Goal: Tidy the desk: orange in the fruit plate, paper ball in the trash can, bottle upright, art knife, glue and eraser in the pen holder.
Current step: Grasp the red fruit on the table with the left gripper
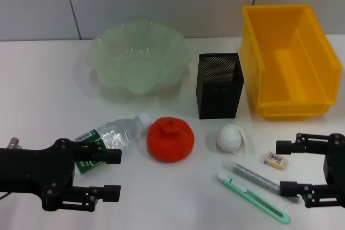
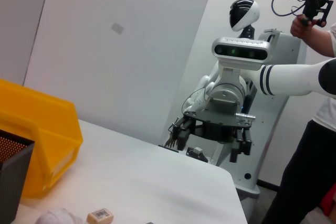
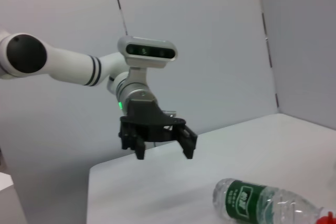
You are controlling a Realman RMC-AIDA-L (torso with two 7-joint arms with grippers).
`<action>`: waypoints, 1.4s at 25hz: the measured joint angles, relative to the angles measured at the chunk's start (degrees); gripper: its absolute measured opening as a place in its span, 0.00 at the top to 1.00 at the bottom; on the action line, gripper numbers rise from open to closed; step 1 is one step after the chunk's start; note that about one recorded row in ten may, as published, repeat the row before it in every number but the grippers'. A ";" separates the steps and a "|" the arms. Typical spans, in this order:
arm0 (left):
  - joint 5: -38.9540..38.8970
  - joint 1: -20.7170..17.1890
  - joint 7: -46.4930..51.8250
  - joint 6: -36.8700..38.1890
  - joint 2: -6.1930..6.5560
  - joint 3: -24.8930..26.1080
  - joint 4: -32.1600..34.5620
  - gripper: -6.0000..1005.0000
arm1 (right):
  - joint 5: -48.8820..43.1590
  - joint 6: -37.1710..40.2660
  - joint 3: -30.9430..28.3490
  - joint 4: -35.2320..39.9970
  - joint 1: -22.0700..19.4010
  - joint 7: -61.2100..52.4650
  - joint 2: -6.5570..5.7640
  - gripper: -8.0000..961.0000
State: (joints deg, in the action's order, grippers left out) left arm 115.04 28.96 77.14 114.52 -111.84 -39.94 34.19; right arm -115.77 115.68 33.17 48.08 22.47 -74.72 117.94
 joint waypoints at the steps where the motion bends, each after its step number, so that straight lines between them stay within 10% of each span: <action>1: 0.00 -0.02 0.02 0.00 0.14 -0.05 0.03 0.28 | 0.00 0.00 0.00 0.00 0.00 0.00 0.00 0.21; 21: -0.38 0.23 0.76 0.11 0.62 0.99 3.04 0.28 | -0.37 -1.13 0.09 0.82 0.52 -1.11 0.77 0.22; 35: 3.03 8.57 11.55 -11.08 -4.19 0.64 18.78 0.28 | -8.98 0.89 -3.11 13.63 -0.33 -12.62 -0.19 0.23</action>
State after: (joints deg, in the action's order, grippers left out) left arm 118.07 37.54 88.69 103.43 -116.02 -39.30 52.98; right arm -124.75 116.57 30.06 61.71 22.13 -87.34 117.75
